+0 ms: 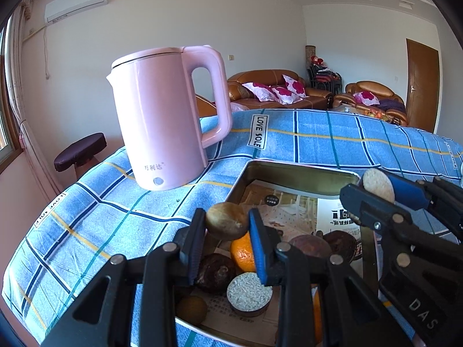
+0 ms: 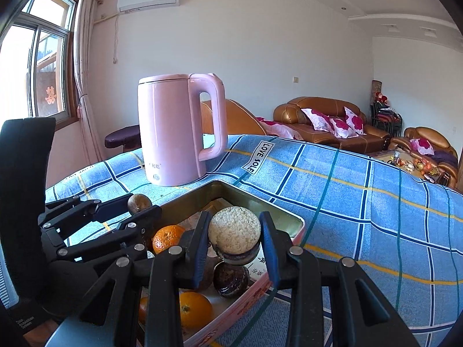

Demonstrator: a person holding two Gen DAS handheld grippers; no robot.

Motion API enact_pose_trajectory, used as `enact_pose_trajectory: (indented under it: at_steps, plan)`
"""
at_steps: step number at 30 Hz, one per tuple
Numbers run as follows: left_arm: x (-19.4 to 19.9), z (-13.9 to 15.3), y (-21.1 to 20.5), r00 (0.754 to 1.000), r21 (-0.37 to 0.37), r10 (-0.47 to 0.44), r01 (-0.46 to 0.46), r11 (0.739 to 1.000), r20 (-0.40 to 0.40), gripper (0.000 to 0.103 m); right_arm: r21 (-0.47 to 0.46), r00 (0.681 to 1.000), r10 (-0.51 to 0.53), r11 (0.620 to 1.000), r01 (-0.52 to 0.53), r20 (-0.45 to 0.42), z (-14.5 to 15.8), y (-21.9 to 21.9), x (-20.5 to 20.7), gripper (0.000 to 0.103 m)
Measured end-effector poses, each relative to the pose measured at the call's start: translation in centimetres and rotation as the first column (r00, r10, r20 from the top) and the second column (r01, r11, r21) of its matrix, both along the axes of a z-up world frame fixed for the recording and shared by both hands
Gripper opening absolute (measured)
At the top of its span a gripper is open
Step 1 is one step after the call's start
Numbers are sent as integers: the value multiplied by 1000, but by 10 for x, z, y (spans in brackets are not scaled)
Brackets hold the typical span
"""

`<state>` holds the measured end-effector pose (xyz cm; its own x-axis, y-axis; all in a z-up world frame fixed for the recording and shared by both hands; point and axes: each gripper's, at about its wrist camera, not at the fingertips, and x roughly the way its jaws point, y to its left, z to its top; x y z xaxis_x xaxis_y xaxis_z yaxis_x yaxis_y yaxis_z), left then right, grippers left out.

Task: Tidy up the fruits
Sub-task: 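Open the left tool over the box while the right tool releases the cake into it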

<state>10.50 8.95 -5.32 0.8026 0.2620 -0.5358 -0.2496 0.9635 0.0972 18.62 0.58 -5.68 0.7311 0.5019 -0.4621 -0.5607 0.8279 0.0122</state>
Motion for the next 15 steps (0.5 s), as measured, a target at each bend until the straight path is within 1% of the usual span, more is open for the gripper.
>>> enact_pose_trajectory:
  at_steps: [3, 5, 6, 8, 9, 11, 12, 14, 15]
  plan:
    - [3, -3, 0, 1000, -2, -4, 4, 1000, -15, 33, -6, 1000, 0, 1000, 0, -9, -2, 1, 2, 36]
    - [3, -3, 0, 1000, -6, -4, 4, 1000, -11, 34, -9, 1000, 1, 1000, -1, -17, -4, 1, 4, 36]
    - [2, -2, 0, 1000, -5, -5, 5, 1000, -8, 38, -9, 1000, 5, 1000, -5, -26, -5, 2, 5, 36]
    - [2, -3, -1, 1000, 0, -5, 5, 1000, -11, 38, -10, 999, 22, 1000, -23, -49, -8, 3, 7, 37]
    - [2, -3, 0, 1000, -6, -7, 7, 1000, -13, 38, -14, 999, 17, 1000, -18, -42, -9, 3, 6, 37]
    - [1, -3, 1, 1000, -16, -3, 3, 1000, -14, 42, -19, 999, 8, 1000, -9, -34, -9, 2, 5, 41]
    - [0, -3, 2, 1000, -17, 0, 0, 1000, -13, 47, -16, 999, 5, 1000, -6, -37, -9, 1, 5, 42]
    - [-1, -2, 3, 1000, -23, 3, -3, 1000, -8, 54, -3, 999, -2, 1000, 2, -45, -10, -3, 6, 49]
    - [-2, -2, 4, 1000, -25, 5, -5, 1000, -6, 59, 7, 999, -6, 1000, 7, -50, -10, -6, 7, 51]
